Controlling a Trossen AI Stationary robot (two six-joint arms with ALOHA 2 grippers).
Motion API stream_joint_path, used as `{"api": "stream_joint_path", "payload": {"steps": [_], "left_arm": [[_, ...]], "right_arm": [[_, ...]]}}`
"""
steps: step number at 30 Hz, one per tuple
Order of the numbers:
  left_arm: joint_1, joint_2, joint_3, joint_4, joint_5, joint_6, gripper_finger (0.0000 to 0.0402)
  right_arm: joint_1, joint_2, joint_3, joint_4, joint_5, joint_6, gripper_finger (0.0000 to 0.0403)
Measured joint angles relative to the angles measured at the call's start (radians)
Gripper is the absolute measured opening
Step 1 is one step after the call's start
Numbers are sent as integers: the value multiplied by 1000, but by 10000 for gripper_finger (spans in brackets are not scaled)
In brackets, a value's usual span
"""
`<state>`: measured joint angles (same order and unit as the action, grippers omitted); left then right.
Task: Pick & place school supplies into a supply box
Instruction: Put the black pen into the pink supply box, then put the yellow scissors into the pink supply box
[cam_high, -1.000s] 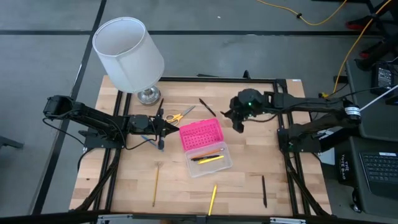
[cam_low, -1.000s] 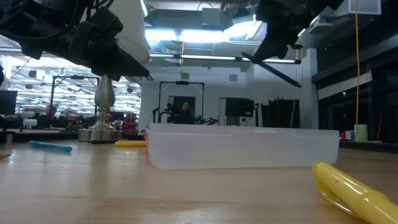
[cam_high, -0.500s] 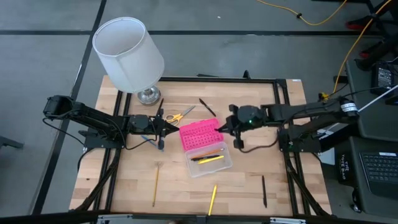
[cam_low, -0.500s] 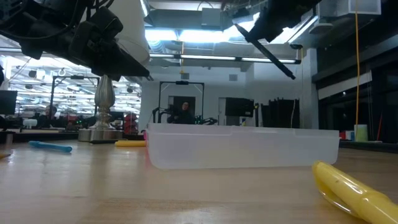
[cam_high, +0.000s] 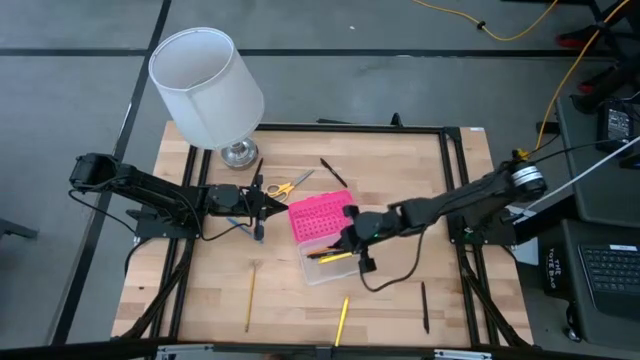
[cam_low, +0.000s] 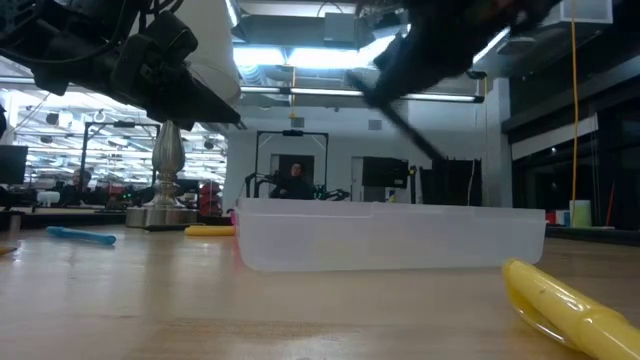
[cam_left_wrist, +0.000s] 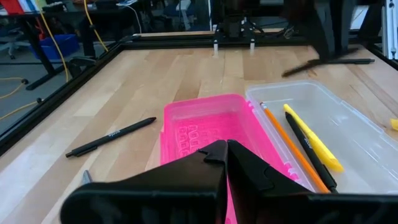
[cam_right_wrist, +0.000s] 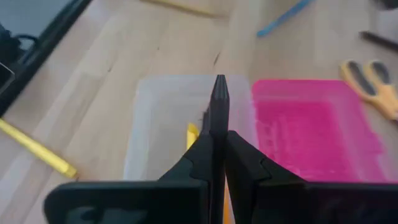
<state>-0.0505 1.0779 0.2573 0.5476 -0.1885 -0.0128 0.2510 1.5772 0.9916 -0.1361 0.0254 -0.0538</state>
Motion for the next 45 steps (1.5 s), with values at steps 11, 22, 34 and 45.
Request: {"api": "stream_joint_path", "payload": {"steps": [11,22,34,45], "left_arm": [[0,0,0,2,0,0,4],[0,0,0,2,0,0,4],[0,0,0,2,0,0,4],[-4,0,12,13,-5,-46,4]], "right_arm": [[3,168,0,59,-1,95,27],[3,170,0,52,-62,96,45],[3,170,0,136,-64,29,75],[-12,146,51,63,111,-58,56]]}}
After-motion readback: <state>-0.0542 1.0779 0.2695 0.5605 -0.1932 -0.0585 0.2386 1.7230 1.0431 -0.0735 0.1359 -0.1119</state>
